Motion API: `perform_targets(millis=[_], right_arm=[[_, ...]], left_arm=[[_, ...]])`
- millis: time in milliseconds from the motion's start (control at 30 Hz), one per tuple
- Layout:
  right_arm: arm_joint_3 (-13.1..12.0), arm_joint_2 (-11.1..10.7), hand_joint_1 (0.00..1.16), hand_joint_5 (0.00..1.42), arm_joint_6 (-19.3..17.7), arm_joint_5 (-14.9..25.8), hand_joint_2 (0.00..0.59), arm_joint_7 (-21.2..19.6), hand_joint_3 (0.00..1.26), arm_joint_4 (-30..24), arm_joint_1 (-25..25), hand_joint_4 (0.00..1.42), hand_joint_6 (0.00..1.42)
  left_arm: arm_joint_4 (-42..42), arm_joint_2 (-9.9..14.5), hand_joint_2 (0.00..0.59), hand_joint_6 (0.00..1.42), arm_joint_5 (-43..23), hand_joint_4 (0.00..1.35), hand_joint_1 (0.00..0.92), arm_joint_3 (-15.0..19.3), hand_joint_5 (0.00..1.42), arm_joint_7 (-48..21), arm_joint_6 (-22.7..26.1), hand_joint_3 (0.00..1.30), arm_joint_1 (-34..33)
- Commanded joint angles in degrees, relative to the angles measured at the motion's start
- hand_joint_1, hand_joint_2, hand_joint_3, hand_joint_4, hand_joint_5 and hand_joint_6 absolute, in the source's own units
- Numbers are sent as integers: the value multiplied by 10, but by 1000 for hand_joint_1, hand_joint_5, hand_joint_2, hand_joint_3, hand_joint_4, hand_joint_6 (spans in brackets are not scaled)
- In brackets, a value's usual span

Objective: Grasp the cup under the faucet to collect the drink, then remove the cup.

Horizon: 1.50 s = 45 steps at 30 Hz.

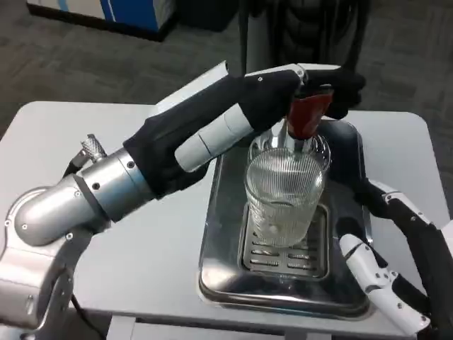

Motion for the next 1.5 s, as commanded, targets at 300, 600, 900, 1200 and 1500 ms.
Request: perform_targets(millis=[300, 600, 900, 1200, 1500], right_arm=[[1, 0, 253, 209, -1, 4, 430, -6, 233, -10, 11, 230, 111], [-3, -1, 253, 209, -2, 8, 430, -6, 233, -12, 14, 230, 111], [-2, -2, 253, 209, -3, 10, 430, -8, 233, -13, 17, 230, 111], [-1, -3, 253, 209, -3, 10, 430, -8, 233, -14, 19, 230, 111], [0, -3, 253, 209, -2, 10, 430, -8, 233, -13, 16, 237, 112]], left_arm=[[-24, 27, 44, 46, 29, 226, 0, -19, 214, -21, -21, 287, 1], [-39, 38, 46, 36, 49, 226, 0, -27, 206, -18, -32, 287, 3], [-49, 44, 47, 15, 58, 226, 0, -32, 192, -17, -38, 287, 8], [-54, 45, 47, 8, 61, 217, 0, -29, 182, -16, -36, 281, 11], [-54, 46, 49, 0, 61, 216, 0, -30, 178, -18, -37, 285, 11]])
